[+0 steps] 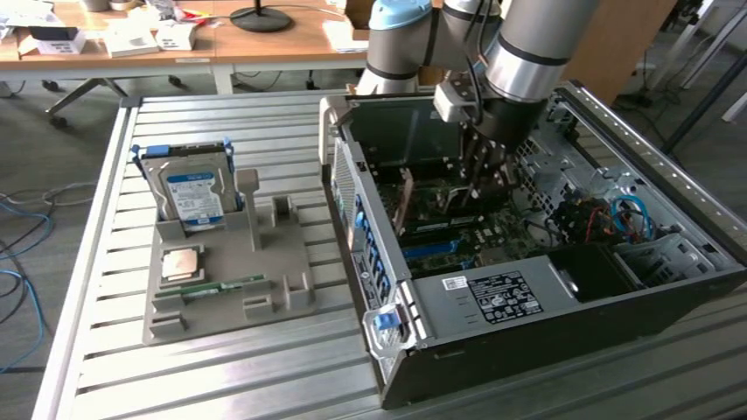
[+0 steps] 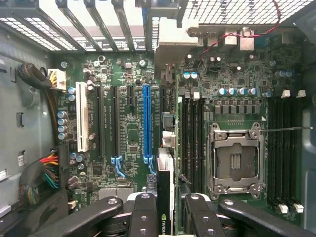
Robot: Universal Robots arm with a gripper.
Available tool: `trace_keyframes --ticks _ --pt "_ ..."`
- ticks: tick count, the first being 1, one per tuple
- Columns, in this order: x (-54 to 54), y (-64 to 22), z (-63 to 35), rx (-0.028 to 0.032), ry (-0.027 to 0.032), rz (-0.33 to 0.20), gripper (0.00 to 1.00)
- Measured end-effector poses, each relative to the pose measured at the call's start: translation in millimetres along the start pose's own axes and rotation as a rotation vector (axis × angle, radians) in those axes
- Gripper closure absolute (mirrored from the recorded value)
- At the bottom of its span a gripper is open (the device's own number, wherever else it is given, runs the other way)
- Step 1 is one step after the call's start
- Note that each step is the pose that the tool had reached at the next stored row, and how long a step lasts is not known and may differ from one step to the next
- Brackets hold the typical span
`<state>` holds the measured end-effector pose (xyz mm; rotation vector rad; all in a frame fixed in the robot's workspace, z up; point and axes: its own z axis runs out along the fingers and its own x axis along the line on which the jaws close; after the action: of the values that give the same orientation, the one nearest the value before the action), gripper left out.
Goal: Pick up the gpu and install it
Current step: 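Insert the gpu into the slot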
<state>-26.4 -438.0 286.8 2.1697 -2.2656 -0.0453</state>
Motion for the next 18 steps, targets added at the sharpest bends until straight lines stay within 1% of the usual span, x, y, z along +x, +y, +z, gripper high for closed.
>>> trace_keyframes --ticks 18 --pt "21.4 -0.9 -0.4 -0.0001 0.0000 0.000 0.74"
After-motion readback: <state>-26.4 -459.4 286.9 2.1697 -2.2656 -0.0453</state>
